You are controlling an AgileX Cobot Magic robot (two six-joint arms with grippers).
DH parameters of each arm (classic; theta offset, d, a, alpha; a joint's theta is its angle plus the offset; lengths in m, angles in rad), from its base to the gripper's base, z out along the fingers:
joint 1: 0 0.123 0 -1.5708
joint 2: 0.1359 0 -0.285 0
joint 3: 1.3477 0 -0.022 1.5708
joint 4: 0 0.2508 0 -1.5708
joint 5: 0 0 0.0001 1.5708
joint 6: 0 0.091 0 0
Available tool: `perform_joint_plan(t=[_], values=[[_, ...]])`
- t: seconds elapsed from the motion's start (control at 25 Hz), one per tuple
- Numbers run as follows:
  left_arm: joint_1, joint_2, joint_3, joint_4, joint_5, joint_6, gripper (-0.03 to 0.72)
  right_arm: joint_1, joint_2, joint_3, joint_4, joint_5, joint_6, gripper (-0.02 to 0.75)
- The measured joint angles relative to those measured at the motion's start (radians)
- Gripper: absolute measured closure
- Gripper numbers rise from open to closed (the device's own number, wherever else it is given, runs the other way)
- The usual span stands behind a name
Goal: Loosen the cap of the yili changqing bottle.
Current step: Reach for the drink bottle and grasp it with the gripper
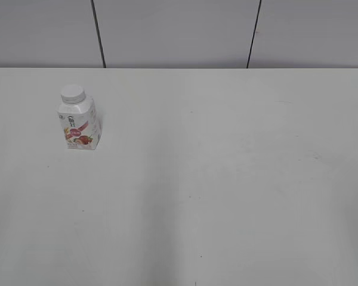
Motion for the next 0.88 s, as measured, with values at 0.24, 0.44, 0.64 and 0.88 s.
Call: perform_joint_plan(t=[0.24,0.44,0.64,0.88], values=[[0.000,0.000,0.000,0.000,0.000,0.000,0.109,0.000,0.000,0.000,0.000,0.000,0.000,0.204],[0.000,0.000,0.000,0.000,0.000,0.000,0.109,0.000,0.000,0.000,0.000,0.000,0.000,0.204],[0.000,0.000,0.000,0.000,0.000,0.000,0.109,0.000,0.000,0.000,0.000,0.000,0.000,0.204],[0.000,0.000,0.000,0.000,0.000,0.000,0.109,0.000,0.000,0.000,0.000,0.000,0.000,0.204]])
